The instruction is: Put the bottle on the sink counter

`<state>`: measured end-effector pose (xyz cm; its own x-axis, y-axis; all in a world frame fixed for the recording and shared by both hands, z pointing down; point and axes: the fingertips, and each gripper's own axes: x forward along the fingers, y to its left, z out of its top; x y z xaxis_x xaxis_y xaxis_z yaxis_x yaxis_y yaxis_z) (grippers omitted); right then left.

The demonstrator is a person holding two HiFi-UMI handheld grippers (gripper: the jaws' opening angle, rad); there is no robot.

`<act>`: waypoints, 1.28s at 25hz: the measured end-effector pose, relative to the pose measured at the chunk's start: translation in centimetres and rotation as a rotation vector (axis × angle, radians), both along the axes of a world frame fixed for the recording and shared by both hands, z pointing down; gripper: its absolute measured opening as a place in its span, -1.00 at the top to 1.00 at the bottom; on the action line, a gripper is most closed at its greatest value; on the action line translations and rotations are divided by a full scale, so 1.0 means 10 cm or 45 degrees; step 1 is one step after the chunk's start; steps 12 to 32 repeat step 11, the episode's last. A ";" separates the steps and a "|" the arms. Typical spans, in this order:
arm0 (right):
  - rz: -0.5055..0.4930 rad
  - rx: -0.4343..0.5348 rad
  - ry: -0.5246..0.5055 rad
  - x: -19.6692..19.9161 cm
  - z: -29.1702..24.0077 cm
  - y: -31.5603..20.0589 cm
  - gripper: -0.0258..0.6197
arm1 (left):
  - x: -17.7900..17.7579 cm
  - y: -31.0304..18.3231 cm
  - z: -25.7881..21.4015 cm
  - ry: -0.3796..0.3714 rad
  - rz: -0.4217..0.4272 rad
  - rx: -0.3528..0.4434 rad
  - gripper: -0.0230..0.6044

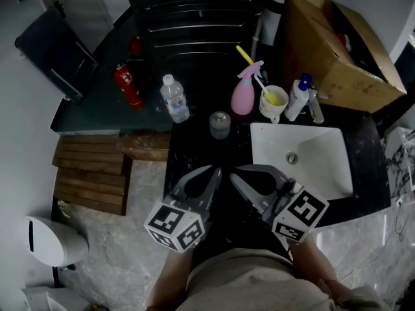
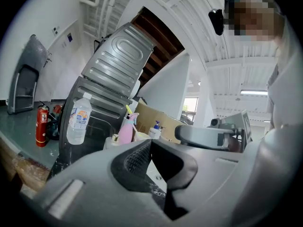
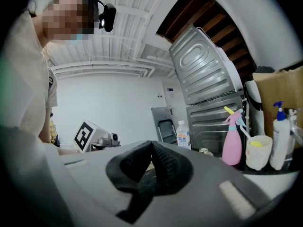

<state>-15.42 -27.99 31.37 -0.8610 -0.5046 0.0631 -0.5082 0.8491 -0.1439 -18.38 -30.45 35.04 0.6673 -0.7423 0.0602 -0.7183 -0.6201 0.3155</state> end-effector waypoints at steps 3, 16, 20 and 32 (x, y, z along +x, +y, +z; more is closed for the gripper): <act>-0.001 -0.006 0.015 -0.02 0.01 0.02 0.92 | -0.03 -0.01 0.03 -0.013 0.001 -0.005 0.91; 0.004 -0.002 0.061 -0.01 0.07 0.03 0.92 | -0.25 -0.08 0.02 -0.021 -0.056 0.002 0.91; 0.004 -0.002 0.061 -0.01 0.07 0.03 0.92 | -0.25 -0.08 0.02 -0.021 -0.056 0.002 0.91; 0.004 -0.002 0.061 -0.01 0.07 0.03 0.92 | -0.25 -0.08 0.02 -0.021 -0.056 0.002 0.91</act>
